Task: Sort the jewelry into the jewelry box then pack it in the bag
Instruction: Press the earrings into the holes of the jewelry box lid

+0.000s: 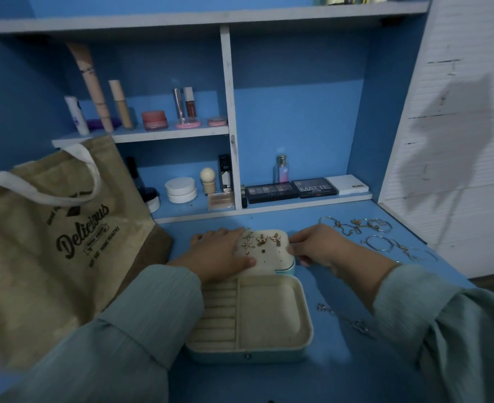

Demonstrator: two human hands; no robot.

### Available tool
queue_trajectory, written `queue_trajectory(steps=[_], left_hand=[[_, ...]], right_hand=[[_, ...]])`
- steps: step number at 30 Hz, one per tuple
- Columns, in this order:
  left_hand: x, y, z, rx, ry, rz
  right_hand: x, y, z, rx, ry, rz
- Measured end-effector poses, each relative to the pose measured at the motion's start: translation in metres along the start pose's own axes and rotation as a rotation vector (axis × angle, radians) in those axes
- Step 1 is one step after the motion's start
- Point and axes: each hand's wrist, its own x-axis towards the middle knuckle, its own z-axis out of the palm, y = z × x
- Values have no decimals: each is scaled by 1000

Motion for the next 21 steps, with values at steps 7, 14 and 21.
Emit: queue_trajectory(steps=[7, 14, 21], left_hand=[[-9, 42, -7, 12, 42, 213], [-16, 106, 3, -28, -16, 505], [-9, 166, 16, 7, -45, 605]], right_hand=[[-28, 4, -44, -199, 5, -47], [-74, 25, -105, -675, -122, -8], [-102, 67, -150, -825, 3, 66]])
